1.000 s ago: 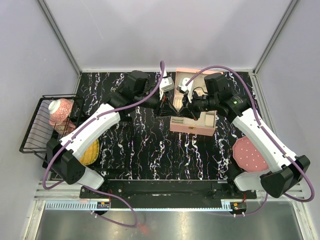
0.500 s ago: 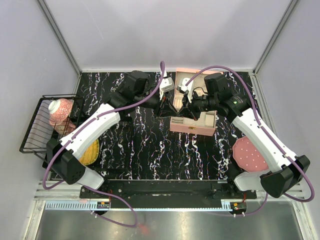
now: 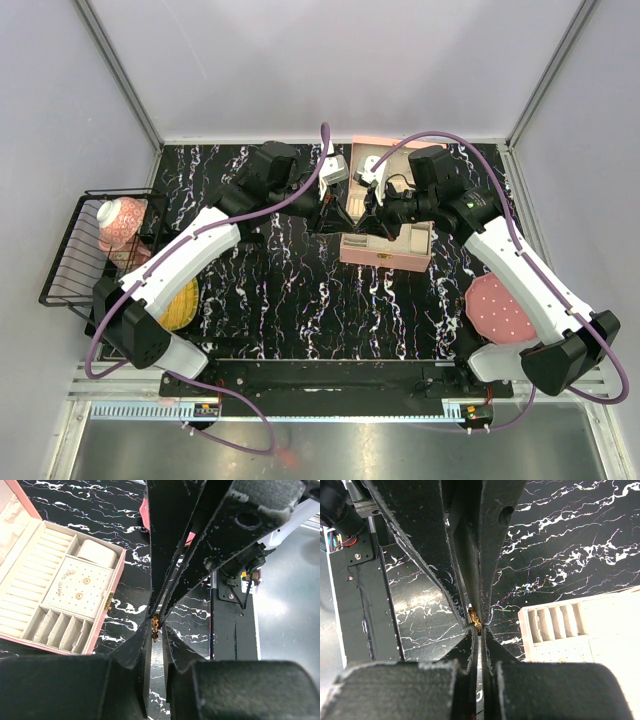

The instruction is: Organize the mixed jewelry

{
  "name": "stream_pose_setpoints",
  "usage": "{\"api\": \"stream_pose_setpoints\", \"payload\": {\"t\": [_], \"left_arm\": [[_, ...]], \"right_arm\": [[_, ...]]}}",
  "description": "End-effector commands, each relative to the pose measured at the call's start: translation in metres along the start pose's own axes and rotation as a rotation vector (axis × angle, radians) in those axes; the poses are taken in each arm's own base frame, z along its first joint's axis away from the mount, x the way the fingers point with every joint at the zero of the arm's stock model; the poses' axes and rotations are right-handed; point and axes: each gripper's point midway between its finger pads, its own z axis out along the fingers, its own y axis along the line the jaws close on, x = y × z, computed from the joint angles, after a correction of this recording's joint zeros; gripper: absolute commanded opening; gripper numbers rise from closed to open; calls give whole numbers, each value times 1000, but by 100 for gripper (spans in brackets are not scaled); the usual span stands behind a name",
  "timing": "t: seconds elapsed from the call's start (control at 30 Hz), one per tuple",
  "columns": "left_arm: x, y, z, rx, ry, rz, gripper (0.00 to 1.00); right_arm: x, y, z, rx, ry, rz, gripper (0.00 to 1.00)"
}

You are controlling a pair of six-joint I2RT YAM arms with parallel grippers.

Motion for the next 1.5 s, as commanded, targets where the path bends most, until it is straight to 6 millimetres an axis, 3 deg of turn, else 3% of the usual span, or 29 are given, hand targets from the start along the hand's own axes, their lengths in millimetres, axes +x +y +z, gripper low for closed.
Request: {"api": "stream_pose_setpoints", "payload": {"t": [0.0, 0.23, 0.4, 0.53, 1.0, 1.1, 1.2, 1.27, 1.4, 1.47], "left_arm": [[-17, -4, -2, 13, -29, 53, 16], [-16, -5, -2, 19, -27, 47, 15], [-15, -5, -2, 21, -26, 46, 22], [-17, -6, -2, 22, -28, 45, 22], [-19, -2, 1, 22, -28, 31, 7], [-20, -1, 2, 21, -31, 27, 0], [-22, 1, 3, 14, -38, 22, 0], [-23, 4, 3, -8, -43, 19, 0], [-25, 20, -4, -88, -76, -2, 0], [-27, 28, -7, -124, -98, -18, 0]], "right_arm": [[-12, -3, -7, 24, -37, -41, 0], [-11, -3, -7, 25, -35, -40, 0], [-11, -3, -8, 28, -34, -46, 0], [-9, -3, -7, 26, -30, -45, 0], [-8, -1, -7, 20, -31, -44, 0], [-7, -1, -8, 21, -31, -44, 0], [-6, 1, -6, 11, -28, -41, 0], [-5, 2, -7, 9, -29, -43, 5], [-5, -1, -13, 44, -29, -61, 29], [-4, -5, -16, 75, -26, -65, 32]]}}
